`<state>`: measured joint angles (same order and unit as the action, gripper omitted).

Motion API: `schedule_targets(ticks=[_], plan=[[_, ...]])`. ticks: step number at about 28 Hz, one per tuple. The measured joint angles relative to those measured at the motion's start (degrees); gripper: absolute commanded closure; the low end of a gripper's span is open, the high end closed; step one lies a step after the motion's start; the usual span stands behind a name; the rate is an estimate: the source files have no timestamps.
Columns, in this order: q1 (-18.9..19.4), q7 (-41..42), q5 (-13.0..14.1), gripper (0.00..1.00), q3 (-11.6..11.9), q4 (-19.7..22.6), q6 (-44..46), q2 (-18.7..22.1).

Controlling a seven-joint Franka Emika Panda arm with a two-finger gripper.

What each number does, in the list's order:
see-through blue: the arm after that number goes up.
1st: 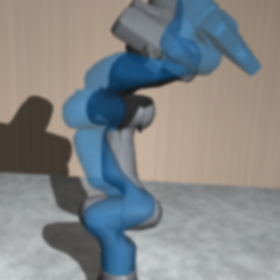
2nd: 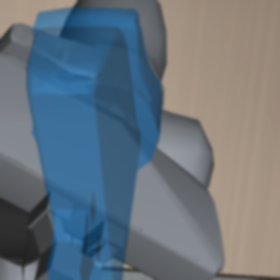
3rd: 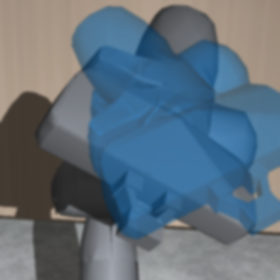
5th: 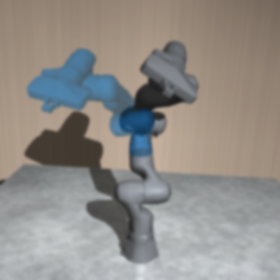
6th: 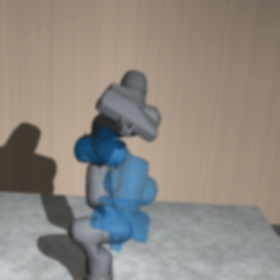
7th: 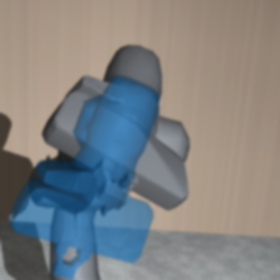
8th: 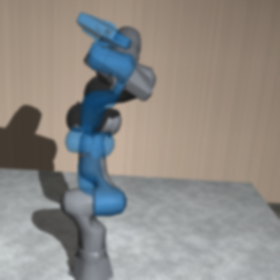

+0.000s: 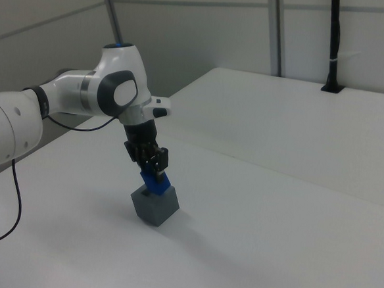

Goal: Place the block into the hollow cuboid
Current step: 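Carry the blue block over the grey hollow cube's opening, then lower the blue block into the grey cube's opening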

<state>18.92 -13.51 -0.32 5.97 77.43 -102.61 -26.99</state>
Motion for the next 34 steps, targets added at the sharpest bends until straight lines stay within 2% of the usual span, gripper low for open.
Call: schedule_targets(ticks=[2,6,15,19,29,34], plan=[[1.72,-0.84,1.20,0.72,1.90,-0.39,-1.75,-1.29],[2.98,-2.03,1.84,0.72,2.92,-0.73,-2.38,-2.89],[4.23,-6.40,2.89,0.72,2.99,-1.14,-2.47,-3.41],[4.31,-7.17,4.19,0.72,3.00,-1.14,-2.47,-3.41],[4.32,-8.05,4.90,0.72,3.00,-1.14,-2.47,-3.43],[4.32,-8.07,7.40,0.72,3.00,-1.14,-2.25,-3.44]])
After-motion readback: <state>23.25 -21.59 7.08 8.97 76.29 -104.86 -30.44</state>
